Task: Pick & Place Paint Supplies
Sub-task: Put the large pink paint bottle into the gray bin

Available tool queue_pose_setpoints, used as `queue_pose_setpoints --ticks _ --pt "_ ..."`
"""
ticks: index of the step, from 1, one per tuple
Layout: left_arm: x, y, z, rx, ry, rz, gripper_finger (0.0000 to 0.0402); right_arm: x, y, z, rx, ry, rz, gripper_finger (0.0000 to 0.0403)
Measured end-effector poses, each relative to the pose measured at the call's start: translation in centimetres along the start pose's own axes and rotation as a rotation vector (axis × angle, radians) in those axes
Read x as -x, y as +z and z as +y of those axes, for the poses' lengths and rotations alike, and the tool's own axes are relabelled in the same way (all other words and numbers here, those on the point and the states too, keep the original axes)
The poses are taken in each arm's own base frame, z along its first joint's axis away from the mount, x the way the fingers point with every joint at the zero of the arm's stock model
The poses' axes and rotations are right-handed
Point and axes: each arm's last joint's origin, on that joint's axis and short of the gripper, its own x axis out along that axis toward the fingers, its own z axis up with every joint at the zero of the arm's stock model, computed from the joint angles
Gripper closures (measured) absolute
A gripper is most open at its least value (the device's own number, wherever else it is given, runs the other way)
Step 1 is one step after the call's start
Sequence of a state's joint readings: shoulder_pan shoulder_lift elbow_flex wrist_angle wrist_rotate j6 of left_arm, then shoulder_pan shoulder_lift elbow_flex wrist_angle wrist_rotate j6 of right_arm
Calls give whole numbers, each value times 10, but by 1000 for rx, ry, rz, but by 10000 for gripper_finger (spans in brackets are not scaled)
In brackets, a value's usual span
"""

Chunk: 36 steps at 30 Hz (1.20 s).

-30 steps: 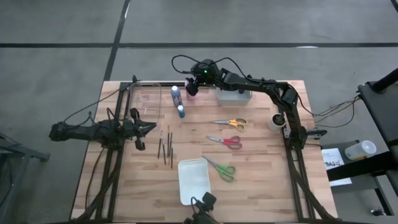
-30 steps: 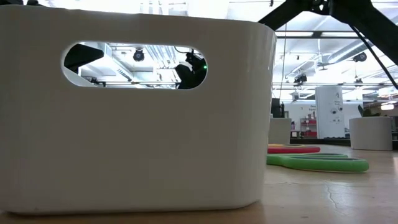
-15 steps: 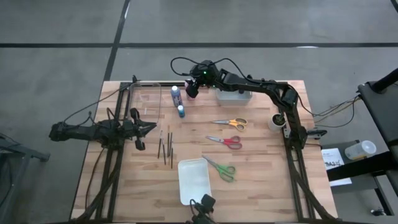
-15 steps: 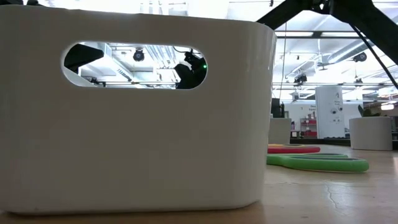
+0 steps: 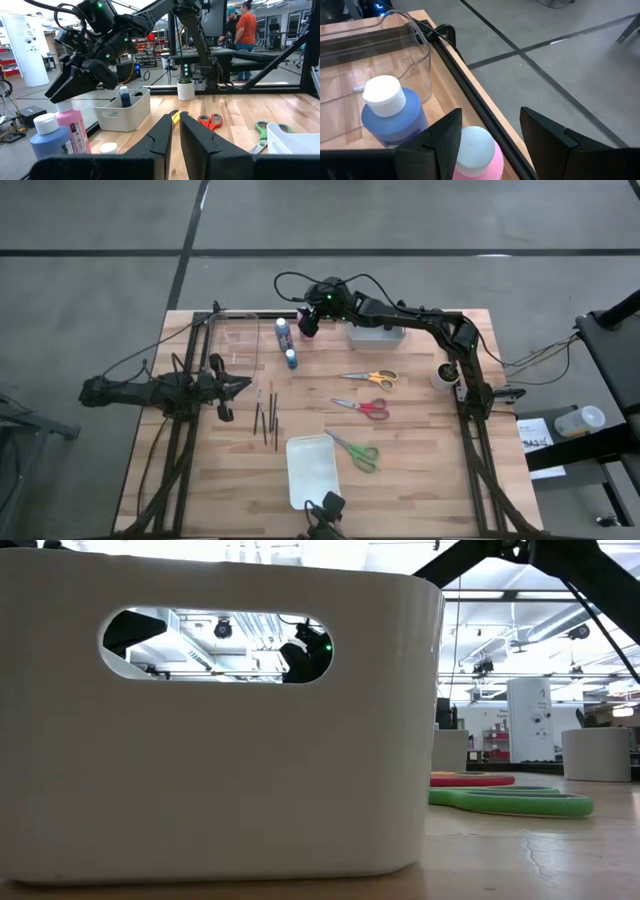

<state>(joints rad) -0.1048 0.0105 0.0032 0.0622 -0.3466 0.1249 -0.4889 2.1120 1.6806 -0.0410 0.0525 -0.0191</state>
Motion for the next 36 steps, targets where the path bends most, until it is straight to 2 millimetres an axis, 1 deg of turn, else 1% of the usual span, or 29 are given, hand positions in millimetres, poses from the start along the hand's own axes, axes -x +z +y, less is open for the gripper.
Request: queue_pose_setpoints --ticks 18,29,31,36 --pt "0 0 0 0 0 1 354 1 -2 1 -9 3 25 204" --pt "0 0 0 0 0 0 354 3 0 2 23 -13 19 203" --pt "0 0 0 0 0 0 354 3 0 2 23 -13 19 194" --pt "0 0 0 0 0 0 354 3 0 2 -8 -21 18 148"
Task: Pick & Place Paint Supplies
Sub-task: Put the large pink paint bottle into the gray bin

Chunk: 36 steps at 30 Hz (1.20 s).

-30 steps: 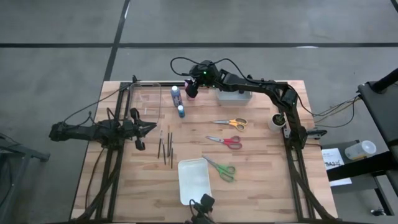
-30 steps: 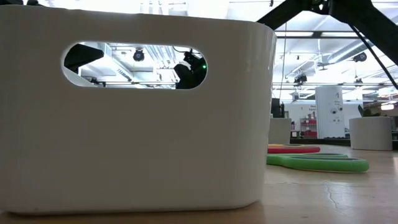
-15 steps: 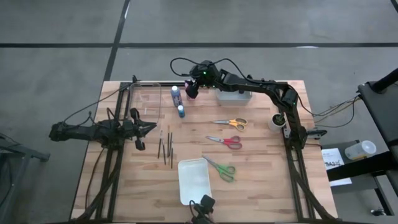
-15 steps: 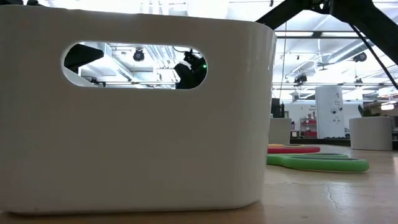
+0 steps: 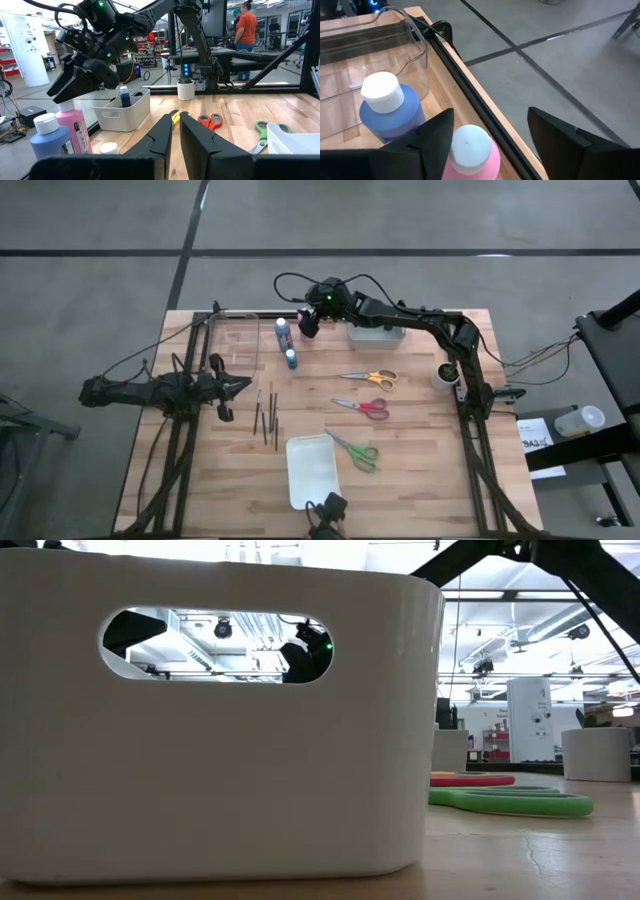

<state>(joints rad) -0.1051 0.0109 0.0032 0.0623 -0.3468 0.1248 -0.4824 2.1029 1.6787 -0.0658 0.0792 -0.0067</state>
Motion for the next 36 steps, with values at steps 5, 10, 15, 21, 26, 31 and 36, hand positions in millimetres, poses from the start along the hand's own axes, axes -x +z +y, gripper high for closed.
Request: queue_pose_setpoints --ticks 5,10,15,21,26,31,36 --pt "0 0 0 0 0 0 354 0 0 0 1 0 0 135" --pt "0 0 0 0 0 0 354 0 0 0 -1 -3 1 134" --pt "0 0 0 0 0 0 354 0 -3 -1 -4 -4 26 134" --pt "0 0 0 0 0 0 354 -3 -6 -2 -11 -6 39 134" --pt "0 0 0 0 0 0 354 -8 -11 -3 -14 -7 52 134" --pt "0 0 0 0 0 0 354 -10 -13 -4 -8 -8 55 135" --pt "0 0 0 0 0 0 354 -11 -13 -4 1 -7 53 165"
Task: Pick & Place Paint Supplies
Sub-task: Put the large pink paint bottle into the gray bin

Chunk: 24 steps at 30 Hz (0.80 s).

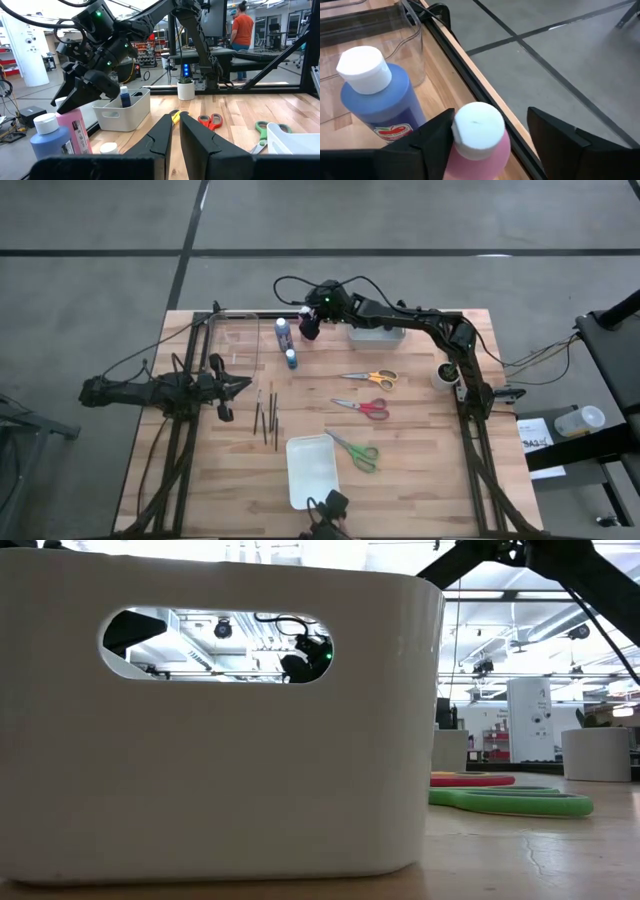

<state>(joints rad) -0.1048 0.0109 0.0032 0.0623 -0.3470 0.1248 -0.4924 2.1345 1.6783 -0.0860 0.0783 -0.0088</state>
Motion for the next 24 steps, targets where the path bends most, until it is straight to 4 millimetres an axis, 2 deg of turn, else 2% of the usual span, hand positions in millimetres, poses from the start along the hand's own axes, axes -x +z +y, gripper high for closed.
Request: queue_pose_setpoints --ticks 13,24 --pt "0 0 0 0 0 0 354 0 0 1 24 2 4 285" --pt "0 0 0 0 -1 0 354 0 0 1 14 2 4 288"
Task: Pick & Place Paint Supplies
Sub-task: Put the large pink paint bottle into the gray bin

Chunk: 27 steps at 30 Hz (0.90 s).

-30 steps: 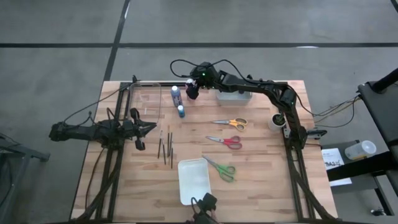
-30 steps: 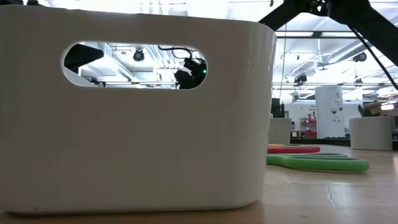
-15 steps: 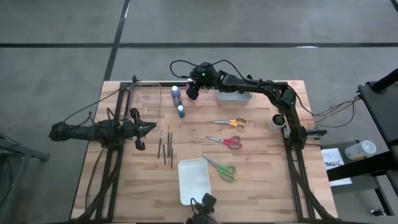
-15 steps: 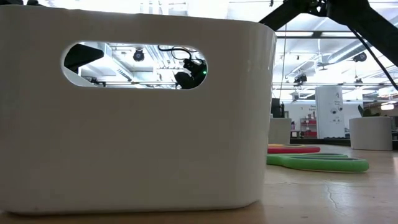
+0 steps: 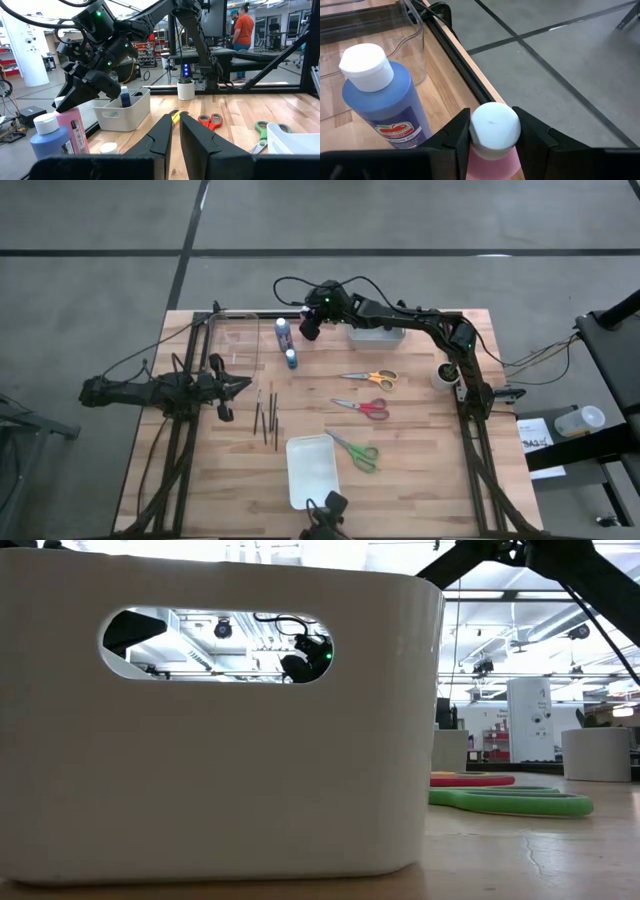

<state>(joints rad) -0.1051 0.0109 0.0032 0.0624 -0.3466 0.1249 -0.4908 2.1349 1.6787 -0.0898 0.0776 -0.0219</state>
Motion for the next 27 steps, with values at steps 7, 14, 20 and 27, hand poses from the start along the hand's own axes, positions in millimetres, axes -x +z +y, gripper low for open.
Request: queue_pose_setpoints --ticks 7,14,20,27 --pt "0 0 0 0 1 0 354 3 2 1 5 1 -1 288" --pt "0 0 0 0 0 0 354 24 20 0 12 3 -45 288" --pt "0 0 0 0 0 0 354 52 35 -1 17 2 -43 288" --pt "0 0 0 0 0 0 354 104 48 -7 37 -51 -54 288"
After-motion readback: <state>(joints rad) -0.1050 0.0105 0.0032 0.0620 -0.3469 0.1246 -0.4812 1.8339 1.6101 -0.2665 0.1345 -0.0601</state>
